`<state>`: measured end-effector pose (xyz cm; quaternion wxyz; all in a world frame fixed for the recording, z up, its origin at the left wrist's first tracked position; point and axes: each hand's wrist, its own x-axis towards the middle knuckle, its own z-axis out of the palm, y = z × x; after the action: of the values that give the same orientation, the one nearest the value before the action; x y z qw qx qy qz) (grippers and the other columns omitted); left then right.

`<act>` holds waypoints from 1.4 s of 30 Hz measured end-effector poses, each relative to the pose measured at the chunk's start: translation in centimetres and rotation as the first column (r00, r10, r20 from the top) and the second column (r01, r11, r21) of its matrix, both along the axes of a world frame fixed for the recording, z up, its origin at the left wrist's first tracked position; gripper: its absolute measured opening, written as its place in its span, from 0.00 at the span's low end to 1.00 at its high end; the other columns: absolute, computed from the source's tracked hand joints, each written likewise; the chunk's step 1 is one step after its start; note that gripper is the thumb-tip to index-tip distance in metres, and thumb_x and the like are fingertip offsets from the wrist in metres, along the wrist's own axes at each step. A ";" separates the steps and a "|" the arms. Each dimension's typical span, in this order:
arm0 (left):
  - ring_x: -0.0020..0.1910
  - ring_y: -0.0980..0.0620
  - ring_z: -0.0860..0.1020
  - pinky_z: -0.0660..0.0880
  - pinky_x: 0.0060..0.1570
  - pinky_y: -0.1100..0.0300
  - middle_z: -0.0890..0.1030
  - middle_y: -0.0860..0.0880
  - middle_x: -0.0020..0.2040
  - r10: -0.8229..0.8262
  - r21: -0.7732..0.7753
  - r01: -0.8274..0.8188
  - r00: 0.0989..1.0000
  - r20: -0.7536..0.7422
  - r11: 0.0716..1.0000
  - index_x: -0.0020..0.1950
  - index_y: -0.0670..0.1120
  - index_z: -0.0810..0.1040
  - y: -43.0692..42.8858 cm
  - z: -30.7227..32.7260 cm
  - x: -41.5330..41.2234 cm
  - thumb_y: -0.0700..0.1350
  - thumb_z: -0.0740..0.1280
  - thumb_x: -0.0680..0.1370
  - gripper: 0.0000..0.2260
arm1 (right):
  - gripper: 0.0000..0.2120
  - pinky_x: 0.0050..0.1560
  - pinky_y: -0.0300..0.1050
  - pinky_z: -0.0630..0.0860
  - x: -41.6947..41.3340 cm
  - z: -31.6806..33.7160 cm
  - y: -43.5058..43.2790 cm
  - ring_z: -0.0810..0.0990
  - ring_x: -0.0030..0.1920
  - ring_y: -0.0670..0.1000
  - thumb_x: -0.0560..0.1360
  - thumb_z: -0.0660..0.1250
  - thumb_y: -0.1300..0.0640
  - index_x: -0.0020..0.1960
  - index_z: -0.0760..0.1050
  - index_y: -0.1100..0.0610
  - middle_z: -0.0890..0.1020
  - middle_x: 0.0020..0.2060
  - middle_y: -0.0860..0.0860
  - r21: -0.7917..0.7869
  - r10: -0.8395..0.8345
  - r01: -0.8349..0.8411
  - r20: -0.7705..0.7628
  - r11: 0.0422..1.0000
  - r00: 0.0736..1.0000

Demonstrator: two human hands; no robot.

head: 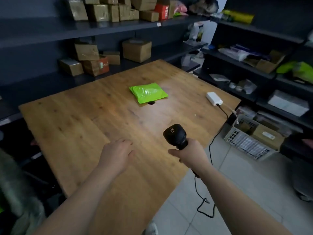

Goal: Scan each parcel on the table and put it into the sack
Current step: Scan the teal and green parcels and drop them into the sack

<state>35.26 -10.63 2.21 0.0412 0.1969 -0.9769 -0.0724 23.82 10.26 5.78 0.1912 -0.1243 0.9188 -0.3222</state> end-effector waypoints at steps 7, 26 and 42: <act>0.58 0.44 0.77 0.74 0.54 0.54 0.80 0.47 0.59 0.106 0.096 -0.106 0.994 0.008 0.990 0.63 0.50 0.77 -3.4 0.4 -12.3 0.54 0.64 0.77 0.17 | 0.13 0.38 0.49 0.79 -13.4 1.1 -4.0 0.84 0.37 0.56 0.68 0.75 0.47 0.42 0.75 0.54 0.83 0.36 0.54 -0.033 0.006 -0.005 0.026 0.999 1.000; 0.70 0.42 0.68 0.64 0.68 0.55 0.69 0.38 0.71 0.514 0.434 -0.534 0.840 0.175 0.725 0.74 0.37 0.62 -14.0 -6.8 -34.3 0.49 0.65 0.79 0.28 | 0.16 0.28 0.42 0.62 -42.6 -7.0 -20.3 0.70 0.30 0.48 0.71 0.74 0.50 0.36 0.69 0.55 0.72 0.28 0.50 -0.118 0.180 -0.165 0.132 0.979 0.975; 0.50 0.46 0.78 0.74 0.55 0.52 0.80 0.38 0.56 0.833 0.743 -0.574 0.551 0.038 0.345 0.71 0.37 0.68 -13.4 -6.4 -35.4 0.33 0.70 0.74 0.26 | 0.16 0.46 0.49 0.77 -44.6 -7.6 -22.5 0.81 0.45 0.50 0.69 0.76 0.48 0.51 0.80 0.56 0.84 0.49 0.57 -0.327 0.225 -0.113 0.329 0.938 0.917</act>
<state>-0.17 -24.06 -4.20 0.1657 0.5891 -0.6619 -0.4328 -20.78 -12.26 -1.79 0.3630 -0.1706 0.7934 -0.4578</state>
